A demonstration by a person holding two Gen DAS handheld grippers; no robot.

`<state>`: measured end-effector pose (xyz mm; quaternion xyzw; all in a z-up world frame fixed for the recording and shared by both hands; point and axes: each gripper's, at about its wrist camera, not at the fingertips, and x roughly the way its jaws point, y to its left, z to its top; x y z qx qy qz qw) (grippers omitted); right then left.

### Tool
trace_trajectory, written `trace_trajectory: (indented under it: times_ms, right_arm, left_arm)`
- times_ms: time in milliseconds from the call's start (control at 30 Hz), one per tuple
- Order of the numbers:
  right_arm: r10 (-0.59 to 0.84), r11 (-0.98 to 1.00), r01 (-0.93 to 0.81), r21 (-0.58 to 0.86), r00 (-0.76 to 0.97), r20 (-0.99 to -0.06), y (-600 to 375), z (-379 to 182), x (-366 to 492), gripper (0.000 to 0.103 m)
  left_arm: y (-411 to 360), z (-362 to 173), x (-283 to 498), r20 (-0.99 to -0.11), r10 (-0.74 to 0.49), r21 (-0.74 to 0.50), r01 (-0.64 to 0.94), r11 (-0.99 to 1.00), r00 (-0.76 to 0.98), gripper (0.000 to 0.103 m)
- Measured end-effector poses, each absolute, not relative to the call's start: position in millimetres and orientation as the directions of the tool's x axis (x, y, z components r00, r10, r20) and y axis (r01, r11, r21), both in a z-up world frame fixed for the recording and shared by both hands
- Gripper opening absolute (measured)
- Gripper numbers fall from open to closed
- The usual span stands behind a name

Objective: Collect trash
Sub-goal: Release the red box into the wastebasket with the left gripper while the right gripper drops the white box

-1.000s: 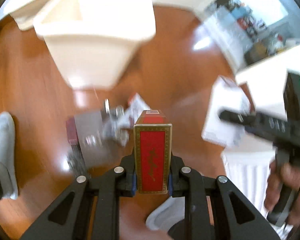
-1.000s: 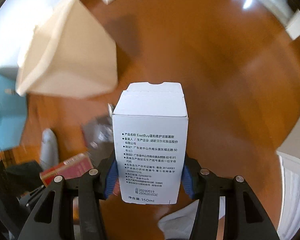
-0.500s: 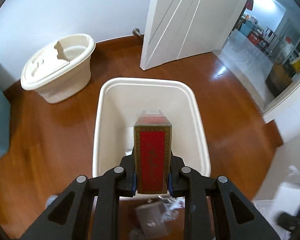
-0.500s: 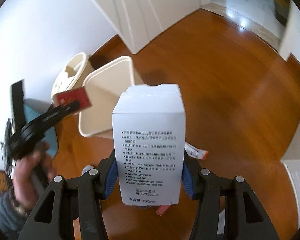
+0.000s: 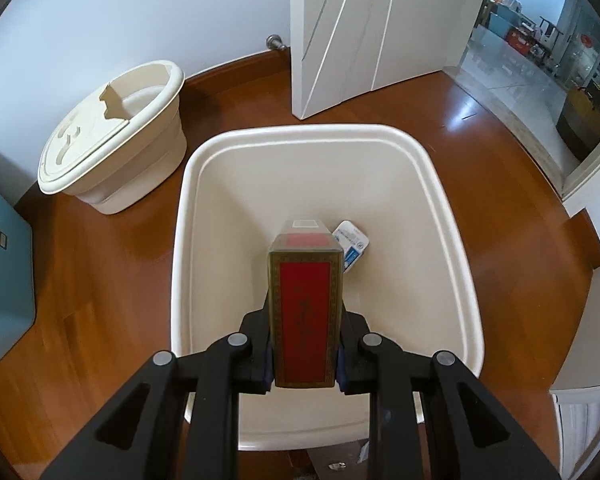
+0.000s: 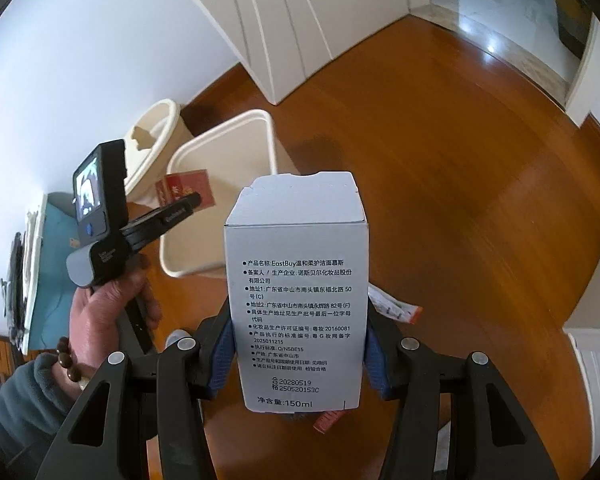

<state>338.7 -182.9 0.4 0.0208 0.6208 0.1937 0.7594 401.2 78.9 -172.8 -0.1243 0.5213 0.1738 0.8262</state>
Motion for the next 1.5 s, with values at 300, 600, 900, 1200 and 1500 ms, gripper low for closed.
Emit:
trace_trajectory:
  times_ms: [300,600,900,1200,1500]
  right_arm:
    - [0.335,0.921,-0.266,0.284,0.171,-0.926,-180,12,341,0.056]
    - [0.341,0.92,-0.264,0.29,0.17,-0.925,-186,11,341,0.056]
    - [0.362,0.909,-0.284,0.306,0.169,-0.917,-184,17,339,0.056]
    - [0.369,0.901,-0.318,0.295,0.205,-0.907,-182,30,337,0.056]
    - [0.354,0.893,-0.356,0.276,0.177,-0.918,-95,0,367,0.056]
  left_arm:
    - [89,-177,402,-0.911,0.161,-0.027,-0.443,0.896,0.381,0.022]
    - [90,-171,402,-0.918,0.116,-0.055,-0.411,0.91,0.379,0.031]
    - [110,-152,400,-0.917,0.14,-0.047,-0.45,0.892,0.373,0.095]
    - [139,-45,325,-0.903,0.177,-0.023,-0.457,0.889,0.391,0.095]
    - [173,-16,262,-0.877,0.007,-0.255,-0.477,0.841,0.481,0.096]
